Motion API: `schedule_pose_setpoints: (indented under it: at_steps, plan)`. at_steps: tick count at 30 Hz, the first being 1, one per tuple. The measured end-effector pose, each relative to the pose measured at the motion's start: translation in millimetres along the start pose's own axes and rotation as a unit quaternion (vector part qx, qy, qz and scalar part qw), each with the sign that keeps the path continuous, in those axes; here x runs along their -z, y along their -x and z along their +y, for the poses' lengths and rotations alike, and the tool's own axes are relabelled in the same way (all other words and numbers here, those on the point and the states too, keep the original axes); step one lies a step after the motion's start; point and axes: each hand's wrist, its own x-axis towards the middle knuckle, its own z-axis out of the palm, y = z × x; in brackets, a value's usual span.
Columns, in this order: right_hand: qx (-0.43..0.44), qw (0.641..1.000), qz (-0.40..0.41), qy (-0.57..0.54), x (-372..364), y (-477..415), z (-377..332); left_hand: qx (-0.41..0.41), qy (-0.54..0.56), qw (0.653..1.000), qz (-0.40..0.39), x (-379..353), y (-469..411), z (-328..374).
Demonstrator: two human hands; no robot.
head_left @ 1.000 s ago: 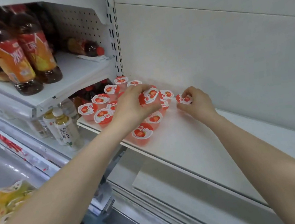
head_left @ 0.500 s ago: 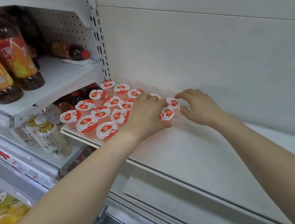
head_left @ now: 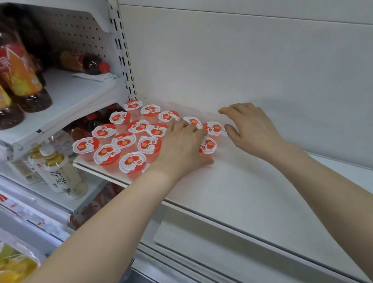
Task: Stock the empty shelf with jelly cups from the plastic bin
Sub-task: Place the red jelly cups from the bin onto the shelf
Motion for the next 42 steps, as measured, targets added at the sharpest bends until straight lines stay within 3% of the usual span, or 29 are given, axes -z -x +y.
schedule_pose_setpoints:
  at_steps: [8, 20, 30, 37, 42]
  plan:
    - [0.034, 0.998, 0.038, 0.038, 20, 3, -55, -0.007, 0.062, 0.992, 0.106, 27, 39, -37]
    - [0.135, 0.988, 0.064, 0.031, 8, 13, -242, 0.022, 0.012, 0.98, 0.195, 66, 191, -173]
    - [0.228, 0.972, 0.005, -0.057, -80, 44, -414, 0.189, 0.012, 0.972, 0.138, 32, 385, -310]
    - [0.306, 0.938, -0.106, -0.126, -153, 66, -499, 0.375, 0.059, 0.924, 0.047, -27, 511, -366]
    - [0.358, 0.9, -0.211, -0.135, -207, 57, -544, 0.436, 0.064, 0.897, 0.011, -63, 549, -381]
